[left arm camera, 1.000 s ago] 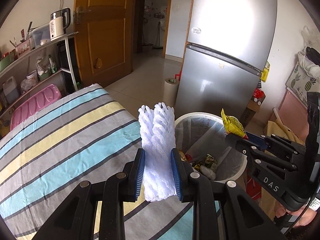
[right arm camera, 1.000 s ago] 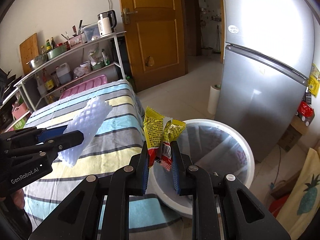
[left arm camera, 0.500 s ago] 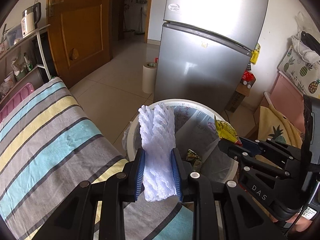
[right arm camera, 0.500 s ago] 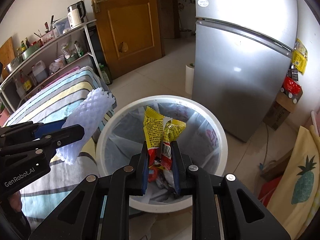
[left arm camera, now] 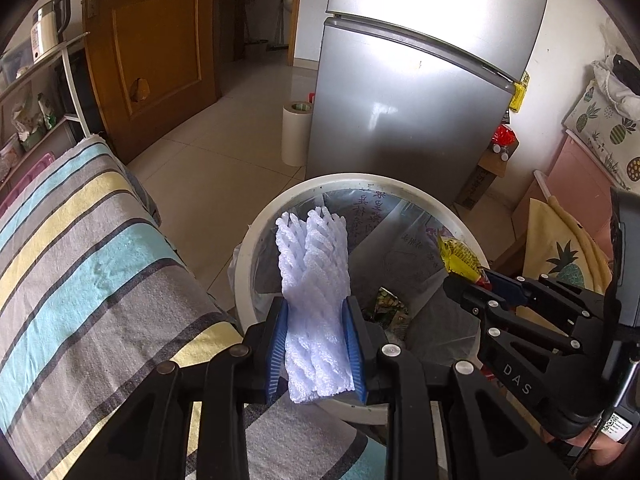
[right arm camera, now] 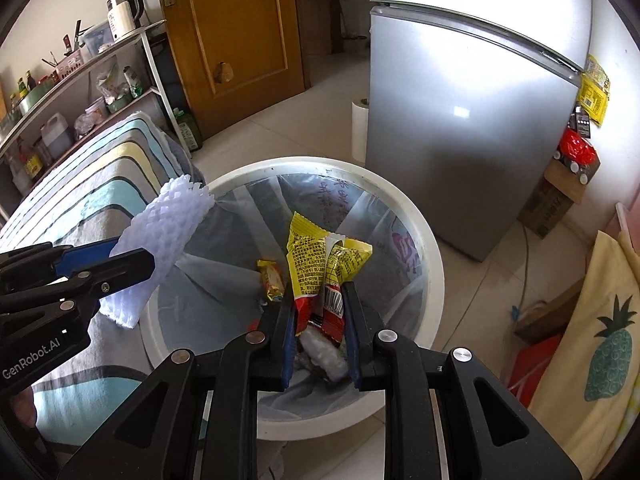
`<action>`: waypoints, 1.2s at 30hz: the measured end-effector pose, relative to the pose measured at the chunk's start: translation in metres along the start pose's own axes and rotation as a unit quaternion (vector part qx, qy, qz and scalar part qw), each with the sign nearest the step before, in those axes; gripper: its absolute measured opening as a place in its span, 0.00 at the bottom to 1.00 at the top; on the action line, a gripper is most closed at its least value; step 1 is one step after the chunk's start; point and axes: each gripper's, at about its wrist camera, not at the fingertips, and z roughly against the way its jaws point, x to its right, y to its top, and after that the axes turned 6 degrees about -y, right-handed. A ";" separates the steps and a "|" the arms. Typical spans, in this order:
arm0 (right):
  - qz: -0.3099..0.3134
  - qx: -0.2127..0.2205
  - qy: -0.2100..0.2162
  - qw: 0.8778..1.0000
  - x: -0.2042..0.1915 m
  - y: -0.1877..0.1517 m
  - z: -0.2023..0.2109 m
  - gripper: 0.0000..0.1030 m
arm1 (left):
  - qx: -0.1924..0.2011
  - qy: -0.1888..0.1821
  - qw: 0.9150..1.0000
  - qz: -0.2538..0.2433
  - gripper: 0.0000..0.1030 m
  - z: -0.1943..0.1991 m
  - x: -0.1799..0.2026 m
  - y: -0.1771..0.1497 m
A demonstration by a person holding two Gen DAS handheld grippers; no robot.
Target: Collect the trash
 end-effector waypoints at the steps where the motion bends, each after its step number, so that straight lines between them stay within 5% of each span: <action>1: -0.001 -0.003 -0.003 1.000 0.000 0.000 -0.001 0.23 | -0.001 0.002 1.000 0.000 0.30 0.000 0.000 0.000; 5: -0.002 0.001 -0.005 1.000 0.001 0.000 0.000 0.43 | -0.001 0.008 1.000 0.004 0.38 -0.001 -0.001 0.002; 10: -0.007 0.006 -0.008 1.000 0.002 -0.001 0.004 0.47 | 0.003 0.012 1.000 0.003 0.45 0.002 -0.001 0.002; 36: -0.029 0.111 0.002 0.993 -0.015 -0.028 0.101 0.53 | 0.117 0.086 0.989 -0.008 0.48 0.103 0.011 -0.043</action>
